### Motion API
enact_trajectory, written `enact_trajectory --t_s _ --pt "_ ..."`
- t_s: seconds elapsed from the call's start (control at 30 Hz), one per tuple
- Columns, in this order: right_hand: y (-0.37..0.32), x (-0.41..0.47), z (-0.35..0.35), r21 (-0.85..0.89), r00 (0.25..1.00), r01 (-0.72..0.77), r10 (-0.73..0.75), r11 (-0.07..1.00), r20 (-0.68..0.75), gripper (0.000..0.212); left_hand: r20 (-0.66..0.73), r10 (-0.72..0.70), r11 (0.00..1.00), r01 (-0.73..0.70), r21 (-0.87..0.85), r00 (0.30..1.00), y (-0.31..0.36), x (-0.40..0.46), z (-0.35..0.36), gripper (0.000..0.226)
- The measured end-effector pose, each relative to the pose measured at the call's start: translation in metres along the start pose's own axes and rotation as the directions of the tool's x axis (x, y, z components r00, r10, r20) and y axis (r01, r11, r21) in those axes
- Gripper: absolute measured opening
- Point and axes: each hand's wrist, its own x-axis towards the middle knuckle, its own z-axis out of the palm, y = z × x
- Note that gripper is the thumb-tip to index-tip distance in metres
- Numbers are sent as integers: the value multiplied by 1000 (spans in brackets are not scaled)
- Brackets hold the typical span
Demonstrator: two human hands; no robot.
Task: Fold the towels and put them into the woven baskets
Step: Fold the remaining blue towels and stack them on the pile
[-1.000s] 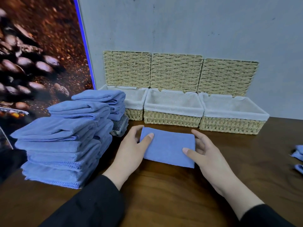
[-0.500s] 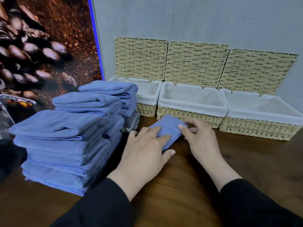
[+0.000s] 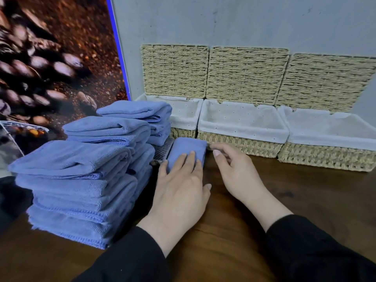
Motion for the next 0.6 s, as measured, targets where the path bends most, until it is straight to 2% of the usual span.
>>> enact_trajectory --t_s 0.1,0.27,0.43,0.6 --pt "-3 -6 -5 3 1000 -2 2 1000 -18 21 -166 14 980 -46 -193 986 0 1 -3 62" --pt "-12 -31 -15 19 1000 5 -5 1000 -31 22 -323 18 818 -199 -540 946 17 -8 -12 46" --pt "-11 -77 -54 -29 998 -62 62 998 -30 28 -212 -12 746 -133 -653 977 53 -14 -11 59" --pt "9 -126 -129 -165 983 -153 134 974 -121 29 -20 152 787 -133 -602 988 115 -21 0 63"
